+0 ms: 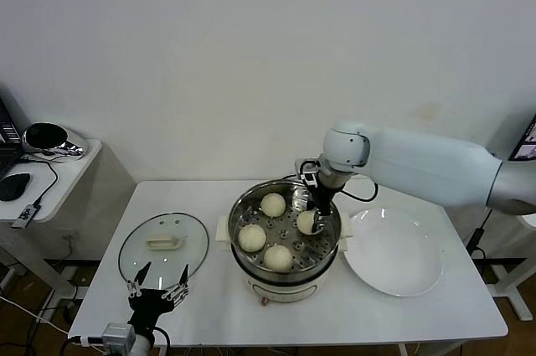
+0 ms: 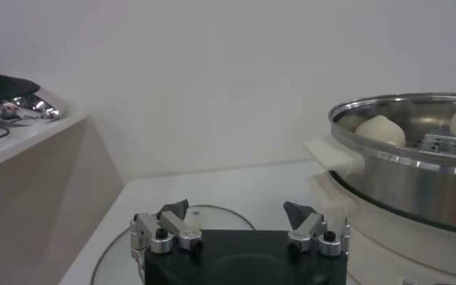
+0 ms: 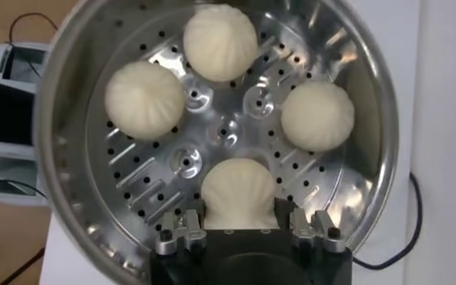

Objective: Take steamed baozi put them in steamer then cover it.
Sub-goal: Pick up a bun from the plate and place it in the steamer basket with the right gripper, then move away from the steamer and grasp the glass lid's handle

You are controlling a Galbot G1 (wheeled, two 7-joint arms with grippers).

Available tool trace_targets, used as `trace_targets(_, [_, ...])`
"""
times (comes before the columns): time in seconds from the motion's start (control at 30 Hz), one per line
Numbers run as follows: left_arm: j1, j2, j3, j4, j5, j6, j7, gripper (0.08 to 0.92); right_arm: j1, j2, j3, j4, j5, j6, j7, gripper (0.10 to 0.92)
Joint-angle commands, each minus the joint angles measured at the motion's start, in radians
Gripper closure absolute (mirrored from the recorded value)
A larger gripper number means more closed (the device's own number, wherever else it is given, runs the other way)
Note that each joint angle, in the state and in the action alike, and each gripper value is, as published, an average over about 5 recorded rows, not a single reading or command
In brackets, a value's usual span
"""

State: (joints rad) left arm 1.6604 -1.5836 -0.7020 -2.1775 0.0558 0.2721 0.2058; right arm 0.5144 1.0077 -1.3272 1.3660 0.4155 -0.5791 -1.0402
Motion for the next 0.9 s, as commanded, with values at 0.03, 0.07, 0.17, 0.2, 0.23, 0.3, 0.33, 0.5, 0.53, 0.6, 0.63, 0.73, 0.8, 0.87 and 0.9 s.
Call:
trace_targets(0.03, [-0.004,-0.003,0.003,0.007,0.002,0.001,0.001,0.177,-0.054,0.006,0.025,-0.029,-0.029,-0.007,0.019,0.464])
trace_targets(0.07, [-0.004,-0.004,0.003,0.007,0.003,0.001,0.001,0.177,-0.056,0.003,0.035,-0.029,-0.026,-0.007,0.022,0.458])
trace_targets(0.17, [-0.002,-0.006,0.003,0.008,0.005,0.0,0.001,0.177,-0.055,-0.017,0.065,-0.021,-0.017,-0.007,0.027,0.407])
trace_targets(0.2, [-0.002,-0.007,0.003,0.008,0.005,0.0,0.002,0.177,-0.051,-0.027,0.074,-0.016,-0.013,-0.006,0.026,0.377])
trace_targets(0.23, [-0.001,-0.008,0.003,0.008,0.004,0.0,0.003,0.177,-0.044,-0.044,0.086,-0.006,-0.008,-0.006,0.023,0.351])
trace_targets(0.3, [0.001,-0.011,0.002,0.005,-0.001,0.004,0.012,0.177,-0.026,-0.078,0.109,0.015,0.001,-0.005,0.014,0.299])
trace_targets(0.33, [0.001,-0.011,0.003,0.003,-0.003,0.007,0.017,0.177,-0.013,-0.102,0.121,0.03,0.007,-0.003,0.008,0.274])
trace_targets(0.5, [0.003,-0.012,0.015,-0.019,-0.006,0.041,0.021,0.177,0.014,-0.246,0.207,0.123,0.018,0.008,-0.003,0.207])
trace_targets(0.53, [0.003,-0.011,0.017,-0.022,-0.007,0.044,0.019,0.177,0.002,-0.286,0.244,0.146,0.025,0.012,0.009,0.206])
trace_targets(0.6, [0.002,-0.008,0.023,-0.026,-0.009,0.04,0.009,0.177,-0.036,-0.376,0.327,0.198,0.048,0.033,0.057,0.203])
trace_targets(0.63, [0.001,-0.006,0.026,-0.026,-0.012,0.034,0.001,0.177,-0.066,-0.418,0.371,0.22,0.066,0.053,0.101,0.203])
trace_targets(0.73, [-0.002,0.003,0.042,-0.014,-0.037,-0.016,-0.028,0.177,-0.195,-0.521,0.56,0.271,0.099,0.113,0.237,0.203])
trace_targets(0.8, [0.001,0.0,0.059,-0.001,-0.036,-0.064,-0.045,0.177,-0.278,-0.569,0.682,0.298,0.118,0.147,0.325,0.203])
trace_targets(0.87, [0.01,-0.007,0.083,0.002,-0.02,-0.098,-0.06,0.177,-0.371,-0.61,0.791,0.325,0.163,0.173,0.413,0.203])
trace_targets(0.9, [0.016,-0.01,0.096,0.0,-0.012,-0.114,-0.065,0.177,-0.424,-0.626,0.839,0.335,0.19,0.186,0.451,0.203])
